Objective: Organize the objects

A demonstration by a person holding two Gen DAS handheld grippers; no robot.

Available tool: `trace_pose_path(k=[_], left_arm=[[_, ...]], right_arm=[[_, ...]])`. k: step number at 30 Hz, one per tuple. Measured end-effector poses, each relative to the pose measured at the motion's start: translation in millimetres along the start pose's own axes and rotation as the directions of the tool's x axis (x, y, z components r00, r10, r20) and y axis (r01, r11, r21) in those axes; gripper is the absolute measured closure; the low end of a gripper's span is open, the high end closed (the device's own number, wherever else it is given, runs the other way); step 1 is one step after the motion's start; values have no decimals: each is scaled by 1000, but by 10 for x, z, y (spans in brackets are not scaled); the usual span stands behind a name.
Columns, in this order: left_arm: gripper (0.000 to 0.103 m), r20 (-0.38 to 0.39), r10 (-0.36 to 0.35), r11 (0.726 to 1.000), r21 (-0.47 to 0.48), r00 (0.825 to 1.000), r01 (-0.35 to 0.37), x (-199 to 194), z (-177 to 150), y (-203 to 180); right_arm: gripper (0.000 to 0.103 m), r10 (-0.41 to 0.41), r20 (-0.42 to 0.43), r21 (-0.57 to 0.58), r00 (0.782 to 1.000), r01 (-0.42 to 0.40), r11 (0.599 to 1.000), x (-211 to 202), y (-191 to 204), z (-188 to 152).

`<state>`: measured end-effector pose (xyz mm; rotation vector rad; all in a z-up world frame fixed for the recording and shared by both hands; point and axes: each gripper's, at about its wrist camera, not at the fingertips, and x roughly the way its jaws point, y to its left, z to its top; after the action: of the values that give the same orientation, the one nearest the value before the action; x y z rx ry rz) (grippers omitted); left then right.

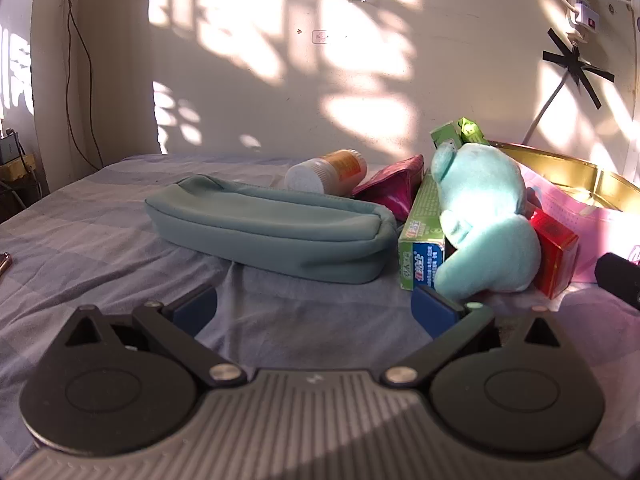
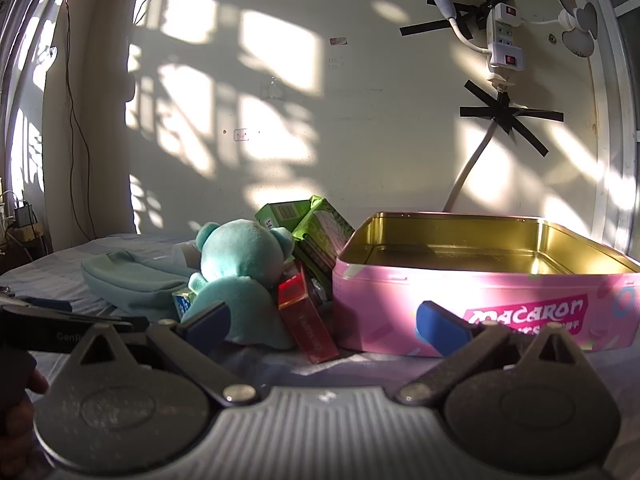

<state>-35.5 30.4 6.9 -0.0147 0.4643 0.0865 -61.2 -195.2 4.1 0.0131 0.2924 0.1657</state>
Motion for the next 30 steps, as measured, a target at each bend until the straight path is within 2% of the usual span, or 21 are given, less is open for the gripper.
trace_pose_path(k=[11, 16, 19, 21, 23, 30], left_arm=[[0, 11, -39, 999, -11, 999, 39, -23, -1, 11], [0, 34, -93, 995, -41, 995, 95, -56, -4, 59], [2, 61, -149, 987, -59, 987, 152, -89, -10, 94], [4, 70, -174, 981, -69, 982, 179, -99, -14, 112], [4, 72, -188, 978, -79, 980, 193, -94, -14, 128], [4, 72, -217, 971, -88, 973, 223, -75, -19, 146]], right_arm=[[0, 3, 6, -16, 1000, -3, 1000, -5, 30, -5], [3, 6, 11, -49, 1000, -5, 999, -16, 88, -6], [12, 25, -32, -80, 999, -27, 996, 50, 133, 6], [26, 41, -76, -97, 996, -49, 994, 123, 165, 11], [35, 45, -120, -108, 992, -58, 992, 216, 192, 14], [51, -47, -157, -216, 986, 12, 976, 542, 317, 60]])
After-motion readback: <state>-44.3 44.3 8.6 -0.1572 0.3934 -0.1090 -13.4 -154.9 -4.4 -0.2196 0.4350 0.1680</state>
